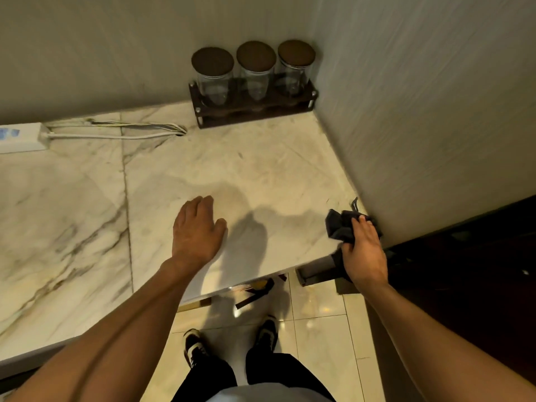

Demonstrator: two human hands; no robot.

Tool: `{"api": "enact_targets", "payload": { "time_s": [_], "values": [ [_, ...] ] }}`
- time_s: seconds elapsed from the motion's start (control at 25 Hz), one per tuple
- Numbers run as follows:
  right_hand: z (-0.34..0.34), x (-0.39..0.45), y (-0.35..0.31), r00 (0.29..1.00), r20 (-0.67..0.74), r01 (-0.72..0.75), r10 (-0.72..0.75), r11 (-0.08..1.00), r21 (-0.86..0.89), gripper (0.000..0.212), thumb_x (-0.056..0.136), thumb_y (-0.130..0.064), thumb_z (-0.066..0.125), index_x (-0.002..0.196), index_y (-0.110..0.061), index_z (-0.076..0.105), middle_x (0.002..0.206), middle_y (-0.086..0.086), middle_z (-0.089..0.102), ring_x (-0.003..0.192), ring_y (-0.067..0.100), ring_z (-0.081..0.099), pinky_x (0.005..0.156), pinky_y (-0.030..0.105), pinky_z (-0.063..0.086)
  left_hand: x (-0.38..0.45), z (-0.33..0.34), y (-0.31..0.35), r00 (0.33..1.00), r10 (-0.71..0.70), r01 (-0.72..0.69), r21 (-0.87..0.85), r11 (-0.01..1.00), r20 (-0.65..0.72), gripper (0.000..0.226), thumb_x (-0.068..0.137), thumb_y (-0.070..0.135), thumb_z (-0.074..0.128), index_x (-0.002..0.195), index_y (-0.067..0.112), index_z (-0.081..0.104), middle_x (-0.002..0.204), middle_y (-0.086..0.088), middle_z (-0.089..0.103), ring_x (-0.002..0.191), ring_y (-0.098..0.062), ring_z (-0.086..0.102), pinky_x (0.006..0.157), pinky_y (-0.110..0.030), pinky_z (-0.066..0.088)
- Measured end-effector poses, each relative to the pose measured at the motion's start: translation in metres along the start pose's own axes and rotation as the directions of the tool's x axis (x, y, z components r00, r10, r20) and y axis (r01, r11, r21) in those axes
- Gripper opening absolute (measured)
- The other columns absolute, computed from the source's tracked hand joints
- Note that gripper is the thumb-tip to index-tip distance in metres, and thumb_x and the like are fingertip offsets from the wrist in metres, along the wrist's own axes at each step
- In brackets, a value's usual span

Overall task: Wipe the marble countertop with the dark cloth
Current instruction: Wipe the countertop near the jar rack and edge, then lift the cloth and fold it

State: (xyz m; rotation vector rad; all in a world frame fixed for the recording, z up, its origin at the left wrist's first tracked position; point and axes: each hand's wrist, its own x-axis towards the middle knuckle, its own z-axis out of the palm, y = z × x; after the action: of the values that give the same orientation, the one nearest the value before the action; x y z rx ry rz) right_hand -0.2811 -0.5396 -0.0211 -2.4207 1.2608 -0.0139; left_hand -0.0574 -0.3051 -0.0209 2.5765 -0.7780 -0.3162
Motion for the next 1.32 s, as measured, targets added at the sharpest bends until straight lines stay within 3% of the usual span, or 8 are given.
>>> {"api": "enact_targets", "payload": {
  "time_s": [0.28, 0.56, 0.72, 0.8, 0.96, 1.04, 1.2, 1.32],
  "values": [
    [0.000, -0.042, -0.018, 0.995, 0.043, -0.092, 0.091, 0.996, 0.010, 0.054, 0.095, -0.011, 0.049, 0.146, -0.010, 0.030, 0.157, 0.008, 0.022, 0.145, 0.024, 0.011, 0.115, 0.042, 0.015, -0.057, -0.012, 0.001, 1.000, 0.001, -0.002, -0.089, 0.996, -0.008, 0.046, 0.087, 0.016, 0.058, 0.131, 0.005, 0.048, 0.132, -0.016, 0.054, 0.122, -0.034, 0.047, 0.100, -0.042, 0.038],
    [0.027, -0.096, -0.068, 0.993, 0.121, -0.025, 0.008, 0.989, 0.145, 0.055, 0.092, -0.007, 0.049, 0.144, -0.012, 0.034, 0.157, 0.005, 0.022, 0.145, 0.019, 0.012, 0.114, 0.035, 0.020, -0.078, -0.017, 0.012, 0.994, -0.040, 0.067, -0.297, 0.952, 0.098, 0.047, 0.093, 0.027, 0.052, 0.138, 0.016, 0.044, 0.143, -0.004, 0.047, 0.129, -0.022, 0.042, 0.105, -0.029, 0.030],
    [0.023, -0.121, -0.105, 0.952, 0.290, -0.010, -0.094, 0.942, 0.336, 0.053, 0.090, -0.006, 0.050, 0.140, -0.019, 0.043, 0.147, 0.005, 0.041, 0.130, 0.023, 0.042, 0.102, 0.028, 0.035, -0.080, -0.033, 0.015, 0.969, -0.050, 0.150, -0.413, 0.898, 0.243, 0.042, 0.095, 0.034, 0.048, 0.136, 0.025, 0.045, 0.142, 0.003, 0.046, 0.127, -0.013, 0.042, 0.099, -0.021, 0.028],
    [0.006, -0.129, -0.126, 0.876, 0.473, -0.183, -0.094, 0.843, 0.505, 0.045, 0.089, -0.007, 0.049, 0.129, -0.026, 0.053, 0.129, 0.006, 0.058, 0.110, 0.021, 0.056, 0.086, 0.027, 0.045, -0.077, -0.048, 0.012, 0.946, -0.033, 0.196, -0.490, 0.850, 0.321, 0.038, 0.096, 0.037, 0.046, 0.133, 0.028, 0.048, 0.138, 0.006, 0.048, 0.126, -0.012, 0.044, 0.097, -0.022, 0.030],
    [-0.022, -0.139, -0.162, 0.536, 0.825, -0.724, -0.178, 0.406, 0.558, 0.025, 0.080, -0.018, 0.060, 0.101, -0.009, 0.068, 0.094, 0.016, 0.067, 0.088, 0.028, 0.065, 0.075, 0.035, 0.051, -0.080, -0.095, -0.004, 0.857, 0.028, 0.358, -0.632, 0.688, 0.515, 0.038, 0.096, 0.045, 0.044, 0.129, 0.028, 0.054, 0.129, 0.013, 0.055, 0.121, -0.006, 0.050, 0.103, -0.030, 0.037],
    [-0.028, -0.138, -0.177, 0.515, 0.835, -0.774, -0.196, 0.313, 0.551, 0.014, 0.072, -0.015, 0.062, 0.072, -0.004, 0.072, 0.070, 0.015, 0.065, 0.066, 0.025, 0.064, 0.069, 0.033, 0.049, -0.087, -0.116, -0.017, 0.806, 0.045, 0.443, -0.652, 0.615, 0.590, 0.038, 0.094, 0.049, 0.046, 0.123, 0.027, 0.059, 0.123, 0.010, 0.063, 0.114, -0.006, 0.057, 0.100, -0.034, 0.042],
    [-0.025, -0.129, -0.200, 0.604, 0.763, -0.581, -0.232, 0.527, 0.620, 0.041, 0.091, -0.008, 0.053, 0.052, -0.015, 0.068, 0.061, 0.010, 0.055, 0.062, 0.025, 0.054, 0.067, 0.035, 0.043, -0.100, -0.138, -0.041, 0.778, 0.087, 0.492, -0.690, 0.531, 0.622, 0.040, 0.087, 0.044, 0.060, 0.118, 0.019, 0.062, 0.114, 0.000, 0.070, 0.108, -0.015, 0.063, 0.093, -0.039, 0.050],
    [-0.023, -0.131, -0.221, 0.588, 0.769, -0.548, -0.251, 0.576, 0.607, 0.031, 0.088, -0.012, 0.058, 0.059, -0.015, 0.067, 0.068, 0.012, 0.054, 0.068, 0.028, 0.050, 0.071, 0.039, 0.039, -0.105, -0.145, -0.053, 0.820, 0.041, 0.484, -0.730, 0.483, 0.571, 0.025, 0.089, 0.022, 0.063, 0.112, 0.013, 0.066, 0.109, -0.006, 0.071, 0.102, -0.019, 0.066, 0.087, -0.037, 0.054]
  ]
}}
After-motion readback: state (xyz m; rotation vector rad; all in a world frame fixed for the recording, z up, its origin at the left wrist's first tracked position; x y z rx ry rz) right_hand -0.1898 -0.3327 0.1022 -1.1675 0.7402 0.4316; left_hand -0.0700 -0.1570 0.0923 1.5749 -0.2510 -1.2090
